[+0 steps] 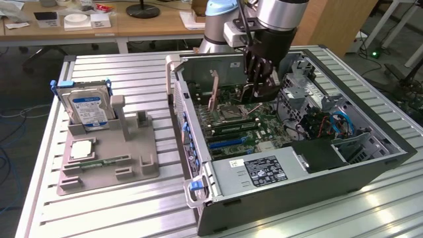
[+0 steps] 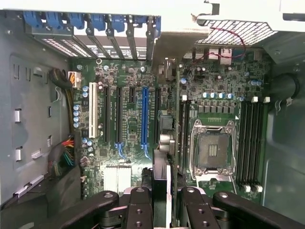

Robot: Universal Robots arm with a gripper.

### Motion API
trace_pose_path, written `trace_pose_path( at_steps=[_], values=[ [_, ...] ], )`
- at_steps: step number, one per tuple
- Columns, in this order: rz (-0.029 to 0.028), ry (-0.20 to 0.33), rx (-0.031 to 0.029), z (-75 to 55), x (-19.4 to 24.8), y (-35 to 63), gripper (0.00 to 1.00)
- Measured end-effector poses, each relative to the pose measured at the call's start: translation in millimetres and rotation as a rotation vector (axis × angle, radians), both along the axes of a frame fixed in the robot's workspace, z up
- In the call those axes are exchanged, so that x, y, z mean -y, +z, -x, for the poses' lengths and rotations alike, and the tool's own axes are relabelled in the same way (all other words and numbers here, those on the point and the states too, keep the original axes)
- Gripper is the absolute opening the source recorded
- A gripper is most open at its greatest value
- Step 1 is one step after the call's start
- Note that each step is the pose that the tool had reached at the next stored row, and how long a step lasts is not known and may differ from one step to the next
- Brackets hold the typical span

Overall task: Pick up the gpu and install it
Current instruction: 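Insert the gpu into the slot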

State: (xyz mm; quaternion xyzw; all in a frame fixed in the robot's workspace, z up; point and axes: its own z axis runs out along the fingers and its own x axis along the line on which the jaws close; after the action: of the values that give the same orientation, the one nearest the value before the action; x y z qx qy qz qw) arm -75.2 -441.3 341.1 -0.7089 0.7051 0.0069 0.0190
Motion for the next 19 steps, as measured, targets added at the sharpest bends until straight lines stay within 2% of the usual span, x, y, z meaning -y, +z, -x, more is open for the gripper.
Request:
trace_pose_path(
  at_steps=[2, 5, 10, 12, 14, 19],
  values=[
    [-0.0001, 0.0, -0.0012, 0.0, 0.0, -2.6, 0.28],
    [0.0, 0.0, -0.0088, 0.0, 0.0, -5.5, 0.28],
    [0.0012, 0.0, -0.0162, 1.3, 0.0, -8.8, 0.28],
    [0.0024, 0.0, -0.0167, 3.4, 0.0, -9.9, 0.28],
    [0.0108, 0.0, -0.0166, 6.4, -0.1, -10.6, 0.28],
    [0.0134, 0.0, -0.0165, 7.5, 2.3, -11.9, 0.28]
  ],
)
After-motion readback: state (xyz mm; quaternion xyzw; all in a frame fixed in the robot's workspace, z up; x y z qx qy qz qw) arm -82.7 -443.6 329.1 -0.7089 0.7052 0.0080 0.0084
